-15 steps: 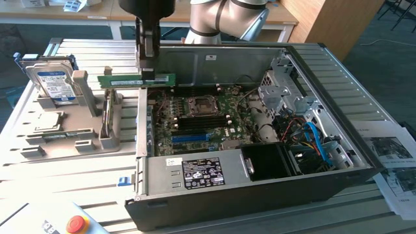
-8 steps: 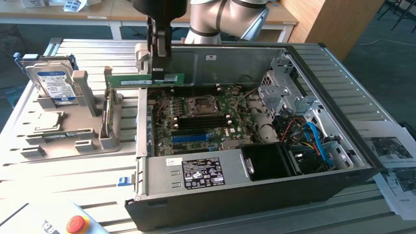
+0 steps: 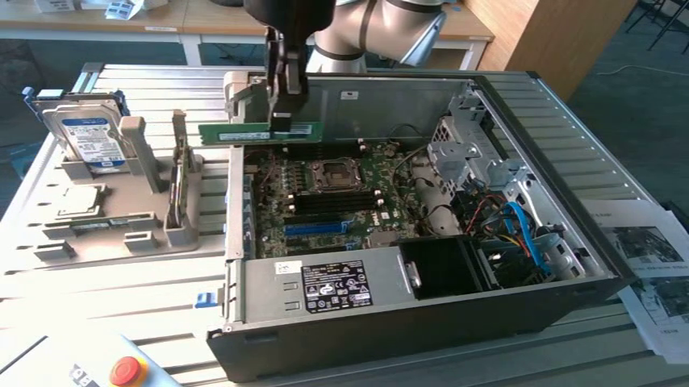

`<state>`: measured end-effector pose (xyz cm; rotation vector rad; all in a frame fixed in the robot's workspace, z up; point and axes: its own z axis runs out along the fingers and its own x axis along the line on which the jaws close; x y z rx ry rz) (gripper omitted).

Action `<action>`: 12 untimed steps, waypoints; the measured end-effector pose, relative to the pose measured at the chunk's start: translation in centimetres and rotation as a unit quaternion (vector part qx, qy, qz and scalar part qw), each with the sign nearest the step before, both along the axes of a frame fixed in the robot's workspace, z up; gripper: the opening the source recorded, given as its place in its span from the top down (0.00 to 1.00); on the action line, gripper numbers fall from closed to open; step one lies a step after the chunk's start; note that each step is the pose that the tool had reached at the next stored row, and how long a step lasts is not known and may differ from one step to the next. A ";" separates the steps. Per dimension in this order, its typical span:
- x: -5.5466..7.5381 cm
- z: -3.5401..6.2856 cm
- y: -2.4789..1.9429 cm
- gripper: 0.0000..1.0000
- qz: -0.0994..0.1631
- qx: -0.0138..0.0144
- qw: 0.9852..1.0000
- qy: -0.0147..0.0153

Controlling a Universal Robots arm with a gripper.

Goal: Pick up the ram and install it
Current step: 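Pick up the ram and move it above insertion slot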

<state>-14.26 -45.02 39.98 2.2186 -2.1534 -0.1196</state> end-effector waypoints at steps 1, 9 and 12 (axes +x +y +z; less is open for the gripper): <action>0.3 0.00 0.00 0.88 0.000 0.000 1.000 0.000; 2.2 0.00 -0.04 0.88 0.000 0.000 1.000 0.001; 2.8 0.00 -0.05 0.88 0.000 0.000 1.000 0.001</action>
